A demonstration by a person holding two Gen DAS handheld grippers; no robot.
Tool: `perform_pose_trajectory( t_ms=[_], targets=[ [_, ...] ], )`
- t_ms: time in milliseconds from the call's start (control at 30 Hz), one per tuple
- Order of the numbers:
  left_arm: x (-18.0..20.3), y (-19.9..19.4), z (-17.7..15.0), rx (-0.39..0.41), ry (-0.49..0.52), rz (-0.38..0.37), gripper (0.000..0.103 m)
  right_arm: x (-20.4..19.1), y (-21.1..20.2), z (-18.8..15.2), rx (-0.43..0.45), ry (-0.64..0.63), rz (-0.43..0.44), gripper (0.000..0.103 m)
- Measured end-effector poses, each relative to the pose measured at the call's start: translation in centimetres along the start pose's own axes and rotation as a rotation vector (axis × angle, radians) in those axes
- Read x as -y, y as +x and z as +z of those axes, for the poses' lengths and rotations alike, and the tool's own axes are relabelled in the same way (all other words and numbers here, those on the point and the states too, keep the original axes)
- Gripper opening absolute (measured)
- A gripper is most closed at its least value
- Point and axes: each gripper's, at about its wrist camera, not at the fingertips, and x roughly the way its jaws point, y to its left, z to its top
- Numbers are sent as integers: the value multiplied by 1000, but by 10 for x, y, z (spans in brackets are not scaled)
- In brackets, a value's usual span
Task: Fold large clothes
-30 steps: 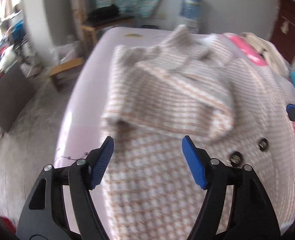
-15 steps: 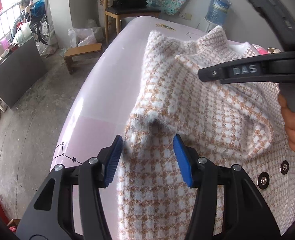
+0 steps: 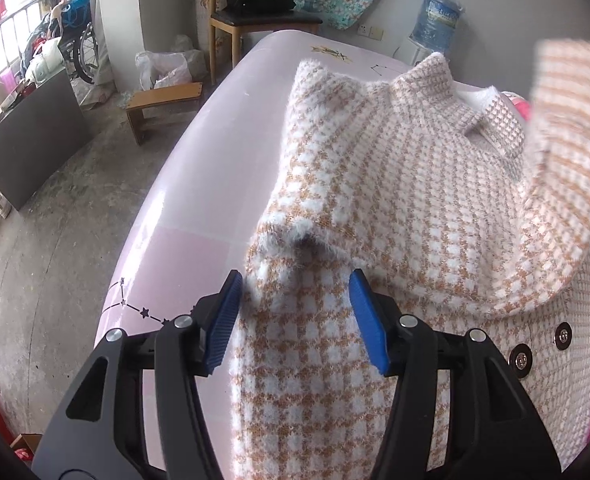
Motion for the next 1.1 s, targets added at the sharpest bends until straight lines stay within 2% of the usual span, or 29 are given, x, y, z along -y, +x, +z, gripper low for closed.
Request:
perform_pose_trajectory(
  t_ms=[100, 167, 200, 233, 367, 533, 633, 700, 767, 867, 900, 933, 1033, 1100],
  targets=[
    [2, 0, -2, 1, 11, 7, 57, 40, -24, -41, -68, 123, 17, 14],
    [4, 0, -3, -1, 24, 16, 58, 65, -25, -73, -171, 226, 38, 28],
    [5, 0, -3, -2, 28, 20, 58, 80, -23, -88, -219, 286, 45, 42],
    [5, 0, -3, -4, 29, 22, 58, 95, -23, -106, -258, 352, 51, 46],
    [4, 0, -3, -11, 32, 37, 58, 129, -27, -145, -307, 502, 74, 49],
    [3, -1, -4, -15, 36, 52, 58, 154, -24, -150, -267, 592, 137, 51],
    [4, 0, -5, -14, 43, 60, 58, 162, -9, -140, -237, 593, 131, 51],
    [5, 0, -5, -12, 47, 66, 58, 167, 8, -122, -234, 576, 92, 51],
    [6, 0, -5, -11, 50, 69, 58, 172, 24, -114, -260, 566, 53, 51],
    [6, -1, -5, -7, 52, 73, 57, 177, 49, -114, -341, 571, 52, 51],
    [6, -1, -6, -4, 53, 74, 55, 174, 51, -110, -343, 556, 43, 51],
    [6, -1, -6, 0, 58, 77, 53, 170, 52, -107, -349, 533, 25, 47],
    [7, -2, -6, 10, 68, 74, 42, 160, 52, -99, -350, 490, -19, 23],
    [8, -3, -6, 19, 81, 89, 36, 153, 53, -92, -344, 445, -46, 11]
  ],
)
